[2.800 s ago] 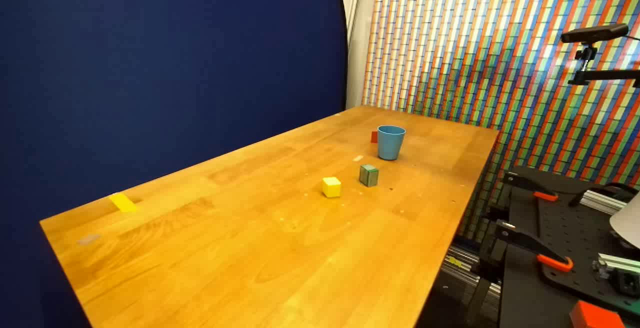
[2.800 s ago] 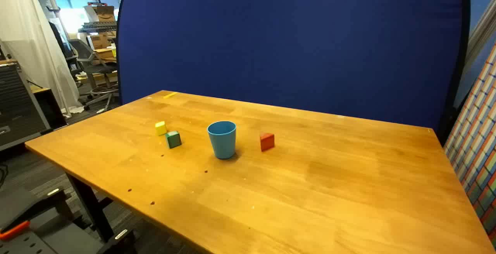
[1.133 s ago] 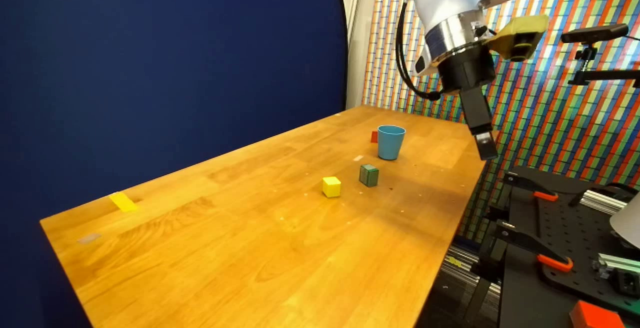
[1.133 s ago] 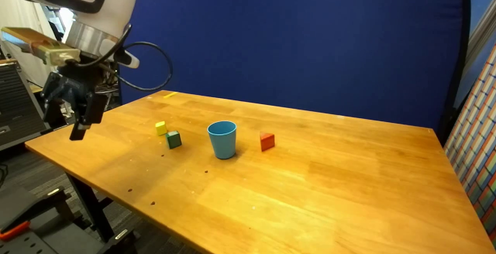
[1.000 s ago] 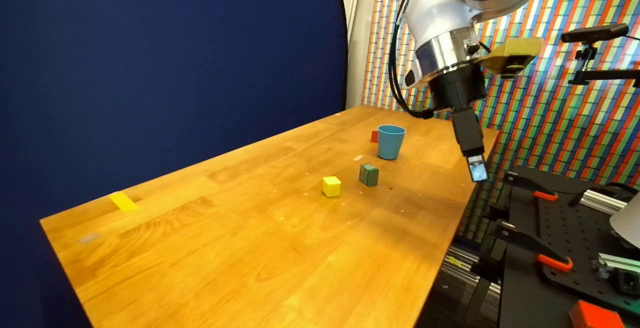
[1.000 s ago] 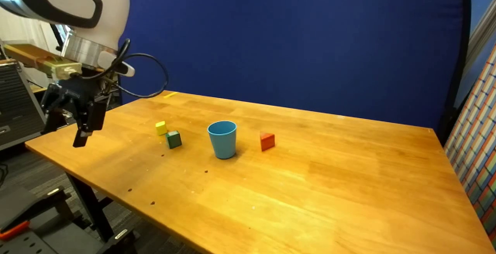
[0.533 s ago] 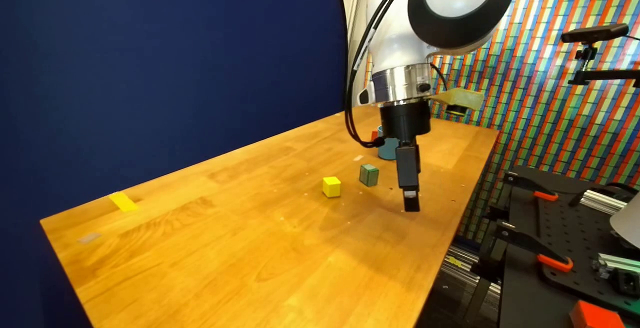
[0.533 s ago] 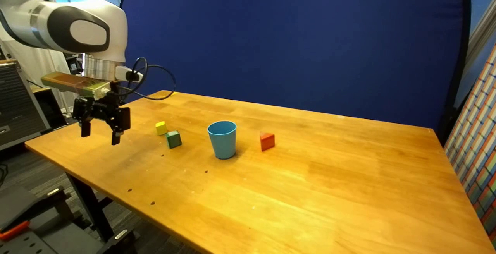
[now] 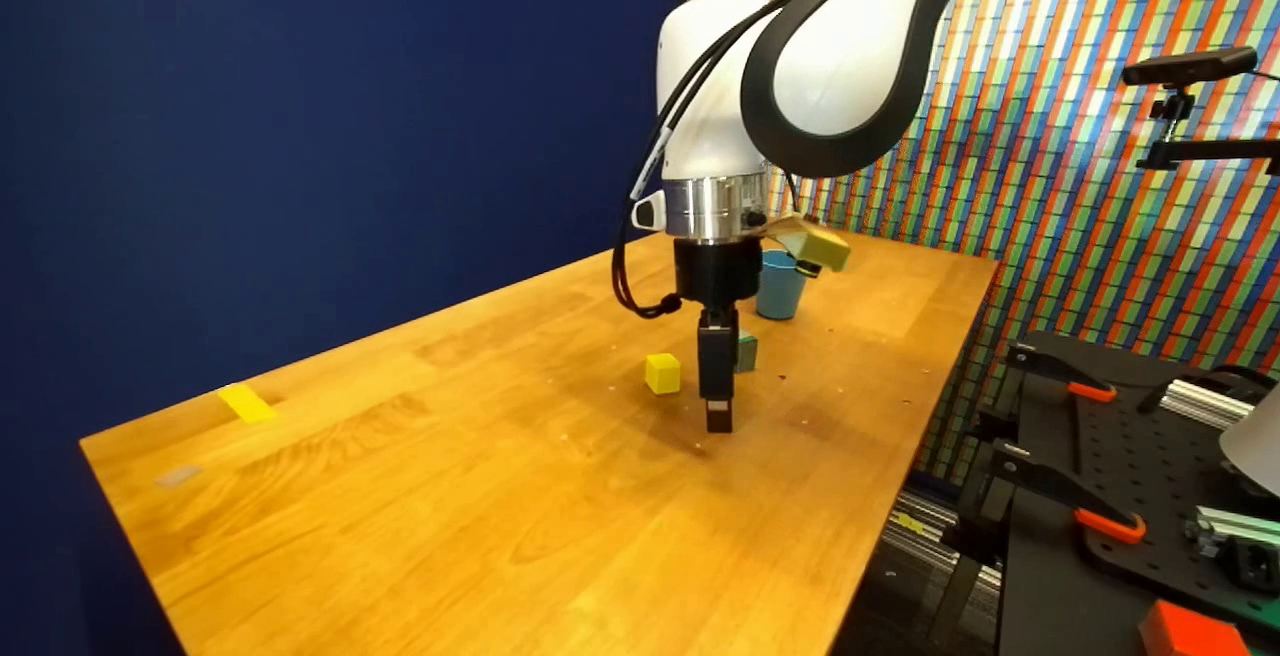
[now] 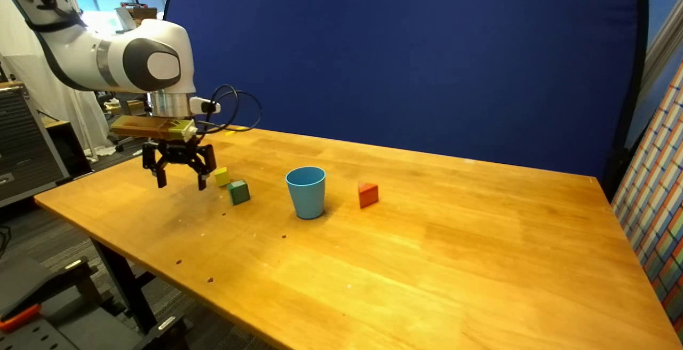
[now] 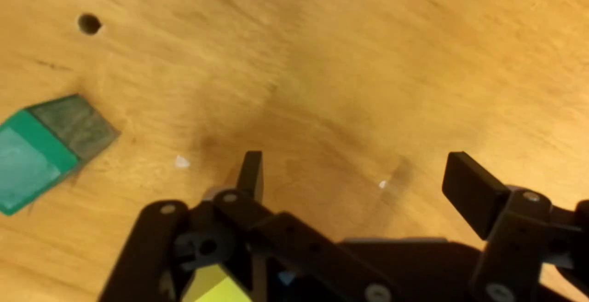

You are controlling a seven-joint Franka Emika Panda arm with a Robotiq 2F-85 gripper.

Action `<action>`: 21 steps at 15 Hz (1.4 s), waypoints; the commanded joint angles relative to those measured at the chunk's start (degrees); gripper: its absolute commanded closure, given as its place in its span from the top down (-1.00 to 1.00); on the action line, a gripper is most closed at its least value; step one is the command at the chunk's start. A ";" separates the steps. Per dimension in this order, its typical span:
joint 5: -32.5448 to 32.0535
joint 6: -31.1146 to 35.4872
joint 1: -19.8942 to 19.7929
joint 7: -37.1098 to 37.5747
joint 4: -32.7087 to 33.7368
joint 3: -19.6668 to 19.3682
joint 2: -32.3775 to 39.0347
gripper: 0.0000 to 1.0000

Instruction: Place the yellow block inside the light blue cup

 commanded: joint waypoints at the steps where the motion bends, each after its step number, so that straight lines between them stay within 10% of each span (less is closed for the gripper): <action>1: -6.33 2.42 1.22 2.86 5.69 -2.82 4.60 1.00; 6: -10.83 2.55 1.09 4.38 9.75 -5.26 7.26 1.00; 7: -11.58 2.94 1.48 4.70 9.91 -5.66 7.47 0.50; 16: -14.51 3.75 2.77 7.11 8.82 -7.00 5.99 -0.71; 21: -17.93 2.52 2.40 14.45 3.46 -14.76 -5.13 -0.72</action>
